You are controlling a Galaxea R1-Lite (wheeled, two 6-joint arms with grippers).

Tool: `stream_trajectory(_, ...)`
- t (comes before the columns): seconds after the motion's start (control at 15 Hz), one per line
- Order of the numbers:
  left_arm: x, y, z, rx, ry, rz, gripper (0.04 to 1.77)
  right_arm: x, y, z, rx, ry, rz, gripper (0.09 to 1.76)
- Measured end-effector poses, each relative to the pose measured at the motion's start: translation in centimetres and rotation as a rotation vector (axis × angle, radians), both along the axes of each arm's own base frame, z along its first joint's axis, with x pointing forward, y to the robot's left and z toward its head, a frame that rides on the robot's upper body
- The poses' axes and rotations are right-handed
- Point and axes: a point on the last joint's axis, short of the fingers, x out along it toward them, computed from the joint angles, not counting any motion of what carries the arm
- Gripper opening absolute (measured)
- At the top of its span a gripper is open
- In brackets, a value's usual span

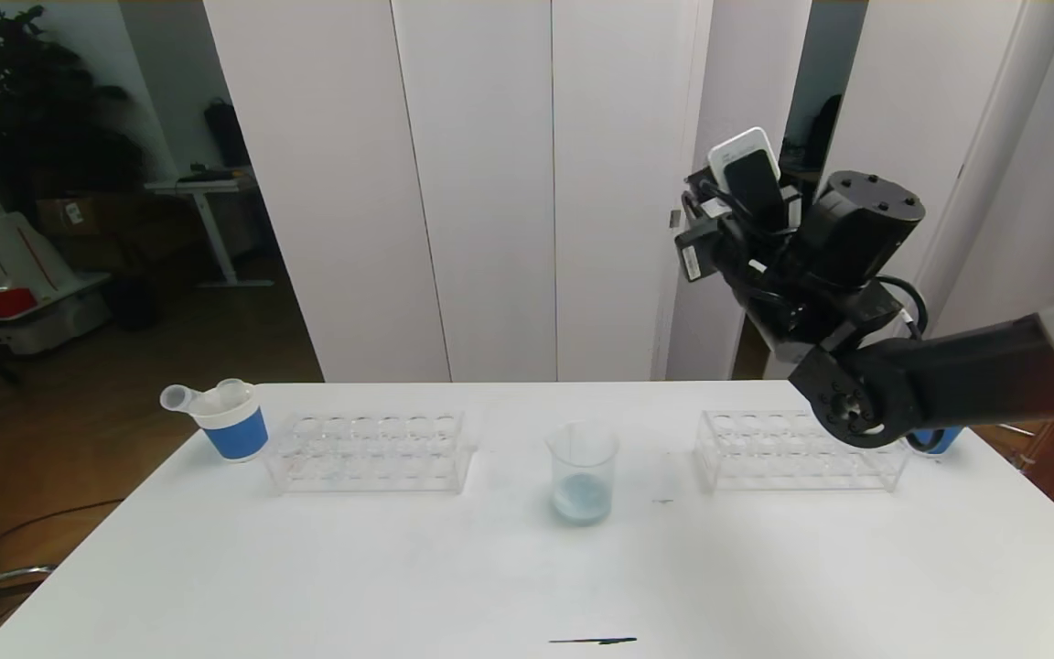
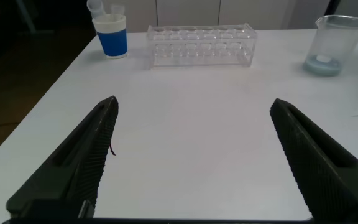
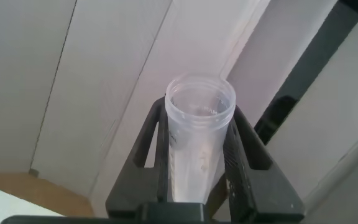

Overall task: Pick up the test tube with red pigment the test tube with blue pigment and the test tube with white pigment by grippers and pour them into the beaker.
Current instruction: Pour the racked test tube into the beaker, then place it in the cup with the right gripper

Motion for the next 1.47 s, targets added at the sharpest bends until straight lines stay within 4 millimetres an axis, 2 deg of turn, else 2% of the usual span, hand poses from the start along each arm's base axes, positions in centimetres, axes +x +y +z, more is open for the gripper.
stream_trajectory(0.27, 0.0, 0.0, 0.0, 0.000, 0.000, 0.000, 1.75, -1.9, -3.2, -1.8, 0.297, 0.151, -0.040, 0.59)
stream_trajectory(0.53, 0.0, 0.0, 0.0, 0.000, 0.000, 0.000, 1.75, -4.1, -7.9, -4.7, 0.510, 0.286, -0.106, 0.59)
stream_trajectory(0.8, 0.0, 0.0, 0.0, 0.000, 0.000, 0.000, 1.75, -5.1, -15.0, -3.9, 0.556, 0.230, -0.276, 0.59)
stream_trajectory(1.07, 0.0, 0.0, 0.0, 0.000, 0.000, 0.000, 1.75, -5.9, -23.4, -2.7, 0.564, 0.144, -0.414, 0.59)
stream_trajectory(1.2, 0.0, 0.0, 0.0, 0.000, 0.000, 0.000, 1.75, -6.1, -27.3, -2.7, 0.559, 0.118, -0.445, 0.59)
stream_trajectory(1.33, 0.0, 0.0, 0.0, 0.000, 0.000, 0.000, 1.75, -5.5, -30.1, -3.5, 0.553, 0.100, -0.470, 0.59)
stream_trajectory(1.47, 0.0, 0.0, 0.0, 0.000, 0.000, 0.000, 1.75, -4.1, -31.8, -4.8, 0.551, 0.111, -0.488, 0.59)
